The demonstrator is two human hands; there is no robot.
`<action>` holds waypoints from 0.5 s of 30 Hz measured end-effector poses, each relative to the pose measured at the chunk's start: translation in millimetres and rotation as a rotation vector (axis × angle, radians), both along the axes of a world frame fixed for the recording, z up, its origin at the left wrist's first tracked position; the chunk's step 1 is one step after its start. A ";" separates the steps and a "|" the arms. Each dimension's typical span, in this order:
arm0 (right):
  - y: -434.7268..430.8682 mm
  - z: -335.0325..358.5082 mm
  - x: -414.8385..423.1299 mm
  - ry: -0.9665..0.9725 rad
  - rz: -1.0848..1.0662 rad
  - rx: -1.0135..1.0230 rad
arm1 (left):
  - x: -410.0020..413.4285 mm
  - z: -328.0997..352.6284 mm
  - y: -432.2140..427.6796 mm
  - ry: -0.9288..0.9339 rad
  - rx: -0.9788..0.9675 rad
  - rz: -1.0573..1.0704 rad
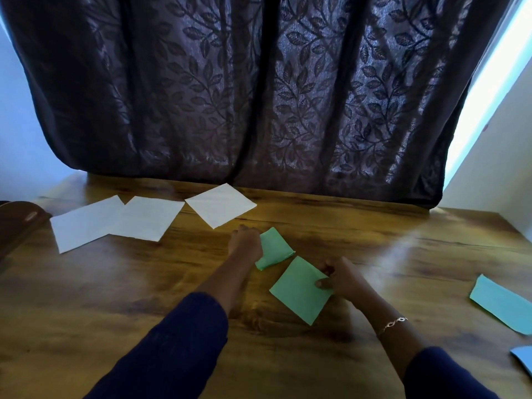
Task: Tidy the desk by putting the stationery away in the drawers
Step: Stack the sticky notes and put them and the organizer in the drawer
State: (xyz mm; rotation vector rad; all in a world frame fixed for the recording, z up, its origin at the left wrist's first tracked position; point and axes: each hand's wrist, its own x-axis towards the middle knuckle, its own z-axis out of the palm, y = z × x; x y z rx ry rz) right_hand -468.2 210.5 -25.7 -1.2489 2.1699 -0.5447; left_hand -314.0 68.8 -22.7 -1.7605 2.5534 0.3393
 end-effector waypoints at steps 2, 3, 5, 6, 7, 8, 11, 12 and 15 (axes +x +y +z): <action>2.7 0.6 -0.9 -0.050 -0.055 -0.045 | -1.8 -0.3 -3.6 -0.006 0.025 -0.009; 3.3 0.8 -1.4 -0.075 -0.080 -0.068 | -1.8 0.3 -4.6 0.000 0.045 -0.014; 4.4 2.7 -0.6 -0.121 -0.116 -0.106 | 0.5 1.3 -6.5 0.030 0.075 -0.002; 5.0 4.9 0.6 -0.138 -0.127 -0.120 | 1.6 1.2 -7.1 0.048 0.081 0.007; 5.4 7.3 3.0 -0.149 -0.135 -0.131 | 4.1 0.8 -7.0 0.070 0.081 0.016; 5.5 9.4 5.1 -0.161 -0.144 -0.144 | 6.6 0.2 -6.3 0.096 0.079 0.027; 4.8 15.1 14.8 -0.232 -0.209 -0.171 | 19.7 -1.6 -5.0 0.218 0.069 0.071; 3.7 16.9 19.2 -0.258 -0.229 -0.177 | 26.5 -1.9 -6.4 0.278 0.087 0.090; -3.3 22.5 37.0 -0.332 -0.264 -0.213 | 55.8 2.3 -8.3 0.478 0.238 0.158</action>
